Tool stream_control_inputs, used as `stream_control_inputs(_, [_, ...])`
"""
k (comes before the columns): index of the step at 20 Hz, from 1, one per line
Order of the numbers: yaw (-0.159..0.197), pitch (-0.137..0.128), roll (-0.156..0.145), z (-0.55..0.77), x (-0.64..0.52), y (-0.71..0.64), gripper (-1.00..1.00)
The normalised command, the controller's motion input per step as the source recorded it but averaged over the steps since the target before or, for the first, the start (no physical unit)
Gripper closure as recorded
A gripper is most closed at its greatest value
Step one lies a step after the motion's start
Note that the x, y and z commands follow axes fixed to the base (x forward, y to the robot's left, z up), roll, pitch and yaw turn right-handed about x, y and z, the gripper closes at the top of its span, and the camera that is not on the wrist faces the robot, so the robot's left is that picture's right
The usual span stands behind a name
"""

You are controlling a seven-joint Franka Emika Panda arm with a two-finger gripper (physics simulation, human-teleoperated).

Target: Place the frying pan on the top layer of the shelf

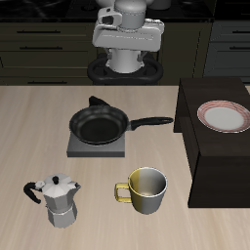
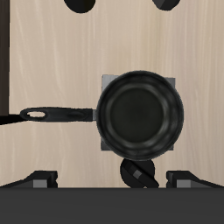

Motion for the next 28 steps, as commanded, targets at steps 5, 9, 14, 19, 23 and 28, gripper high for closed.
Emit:
stream_control_inputs(5, [-0.166, -0.008, 0.020, 0.08, 0.06, 0.17, -1.00])
stream_control_inputs(9, [-0.118, 0.006, 0.015, -0.05, 0.08, 0.11, -1.00])
stream_control_inputs(14, [-0.164, 0.008, 0.000, -0.12, 0.02, 0.17, -1.00])
stream_control_inputs(19, [-0.153, -0.007, 0.013, -0.06, 0.00, 0.12, -1.00])
stream_control_inputs(23, [-0.115, 0.005, -0.007, -0.04, 0.03, 0.14, -1.00])
stream_control_inputs(28, [-0.107, -0.022, 0.022, 0.02, -0.05, 0.16, -1.00])
